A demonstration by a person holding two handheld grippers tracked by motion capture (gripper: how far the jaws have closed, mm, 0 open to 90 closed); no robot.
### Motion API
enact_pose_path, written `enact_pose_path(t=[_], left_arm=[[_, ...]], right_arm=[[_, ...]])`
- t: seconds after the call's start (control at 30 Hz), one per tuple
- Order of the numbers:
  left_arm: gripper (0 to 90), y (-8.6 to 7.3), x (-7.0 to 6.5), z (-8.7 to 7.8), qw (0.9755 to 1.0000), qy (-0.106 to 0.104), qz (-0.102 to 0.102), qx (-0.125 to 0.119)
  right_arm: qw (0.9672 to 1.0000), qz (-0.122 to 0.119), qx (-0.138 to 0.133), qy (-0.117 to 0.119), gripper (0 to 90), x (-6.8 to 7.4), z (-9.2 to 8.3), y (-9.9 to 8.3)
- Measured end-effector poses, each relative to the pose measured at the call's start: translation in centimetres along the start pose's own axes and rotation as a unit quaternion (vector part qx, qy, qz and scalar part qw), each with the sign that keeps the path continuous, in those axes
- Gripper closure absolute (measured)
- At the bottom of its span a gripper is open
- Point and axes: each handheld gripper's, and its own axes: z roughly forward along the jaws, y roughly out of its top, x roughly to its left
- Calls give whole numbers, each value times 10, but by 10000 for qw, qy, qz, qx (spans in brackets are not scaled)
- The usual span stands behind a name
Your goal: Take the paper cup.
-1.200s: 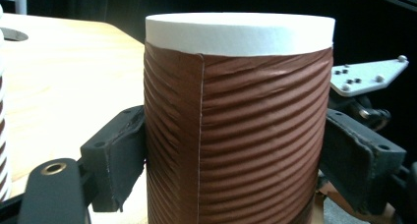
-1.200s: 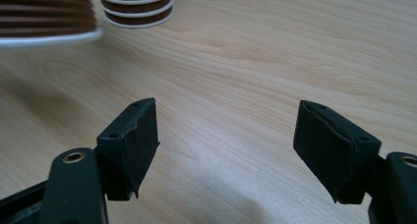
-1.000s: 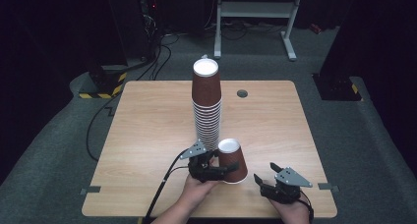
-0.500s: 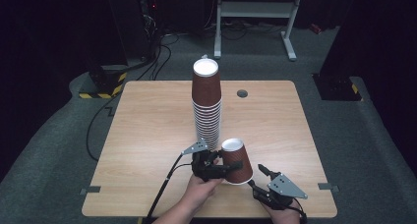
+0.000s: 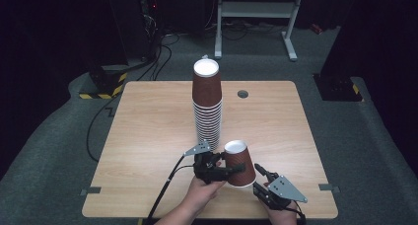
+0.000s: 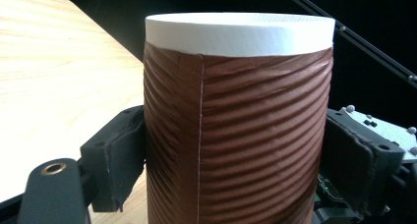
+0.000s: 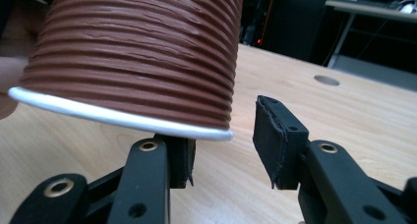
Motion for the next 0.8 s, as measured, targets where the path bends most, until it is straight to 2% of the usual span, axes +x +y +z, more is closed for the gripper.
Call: enact_pose_path(t=[0.17,0.33,0.53,0.8], left_arm=[[176,1,-4,3,10000,-32,65,45],[176,1,-4,3,10000,0,83,48],[176,2,-3,1,10000,-6,67,13],[174,4,-7,2,9998,33,214,5]], right_arm=[[9997,-97,-204,-93,601,2,-2,0],[9990,-181,-369,-172,662,3,-5,1],[9987,-214,-402,-247,716,5,-6,1],[9979,-250,-452,-401,743,6,-8,2]])
